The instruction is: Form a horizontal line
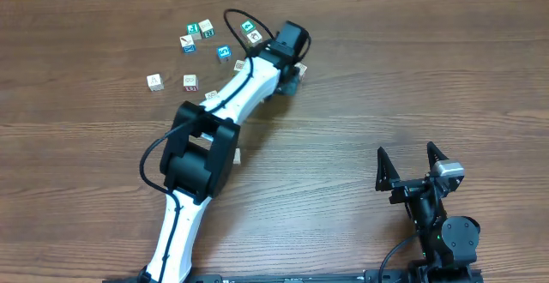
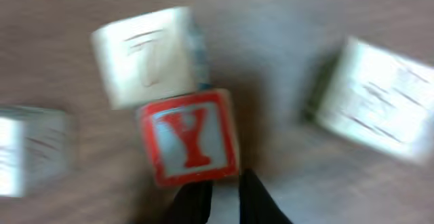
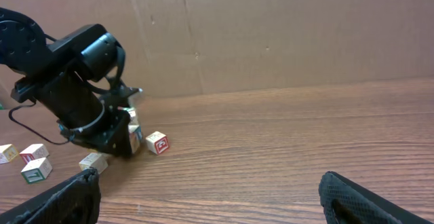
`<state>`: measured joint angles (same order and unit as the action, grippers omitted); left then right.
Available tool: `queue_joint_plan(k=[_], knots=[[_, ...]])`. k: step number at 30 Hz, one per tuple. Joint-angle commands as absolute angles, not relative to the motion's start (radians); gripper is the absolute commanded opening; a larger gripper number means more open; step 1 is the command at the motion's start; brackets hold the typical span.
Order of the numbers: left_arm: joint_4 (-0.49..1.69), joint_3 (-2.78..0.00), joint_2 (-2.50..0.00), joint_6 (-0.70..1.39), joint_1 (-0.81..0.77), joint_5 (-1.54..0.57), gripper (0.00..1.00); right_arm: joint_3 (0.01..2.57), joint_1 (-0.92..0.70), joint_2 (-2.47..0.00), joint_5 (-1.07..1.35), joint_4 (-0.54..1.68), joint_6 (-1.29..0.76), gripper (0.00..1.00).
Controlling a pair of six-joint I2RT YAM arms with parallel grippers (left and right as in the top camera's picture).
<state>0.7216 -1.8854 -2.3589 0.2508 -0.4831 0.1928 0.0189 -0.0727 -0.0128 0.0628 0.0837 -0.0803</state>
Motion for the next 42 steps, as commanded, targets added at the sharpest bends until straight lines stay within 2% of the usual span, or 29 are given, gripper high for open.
queue_joint_plan(k=[1,6,12,17,18,20,22,27,28,39,42], knots=[[0.697,-1.888,-2.362,0.232,-0.428,0.261,0.16,0.008,-0.072,-0.003,0.054,0.081,-0.077,1.0],[0.664,-1.905,-2.362,0.22,-0.398,0.157,0.23,0.008,-0.072,-0.003,0.054,0.081,-0.077,1.0],[0.709,-2.047,-2.361,0.209,-0.397,0.09,0.22,0.008,-0.072,-0.003,0.054,0.081,-0.077,1.0],[0.778,-2.186,-2.361,0.209,-0.408,-0.07,0.22,0.008,-0.072,-0.003,0.054,0.081,-0.077,1.0],[0.781,-2.201,-2.361,0.209,-0.414,-0.101,0.25,0.008,-0.072,-0.003,0.054,0.081,-0.077,1.0],[0.777,-2.209,-2.361,0.209,-0.427,-0.131,0.37,0.008,-0.072,-0.003,0.054,0.081,-0.077,1.0],[0.778,-2.206,-2.362,0.208,-0.443,-0.125,0.43,0.008,-0.072,-0.003,0.054,0.081,-0.077,1.0],[0.778,-2.159,-2.368,0.175,-0.474,-0.113,0.7,0.008,-0.072,-0.003,0.054,0.081,-0.077,1.0],[0.777,-2.148,-2.369,0.176,-0.477,-0.104,0.72,0.008,-0.072,-0.003,0.054,0.081,-0.077,1.0],[0.753,-2.116,-2.482,0.179,-0.489,-0.07,0.71,0.008,-0.072,-0.003,0.054,0.081,-0.077,1.0],[0.741,-2.116,-2.508,0.179,-0.488,-0.068,0.64,0.008,-0.072,-0.003,0.054,0.081,-0.077,1.0]])
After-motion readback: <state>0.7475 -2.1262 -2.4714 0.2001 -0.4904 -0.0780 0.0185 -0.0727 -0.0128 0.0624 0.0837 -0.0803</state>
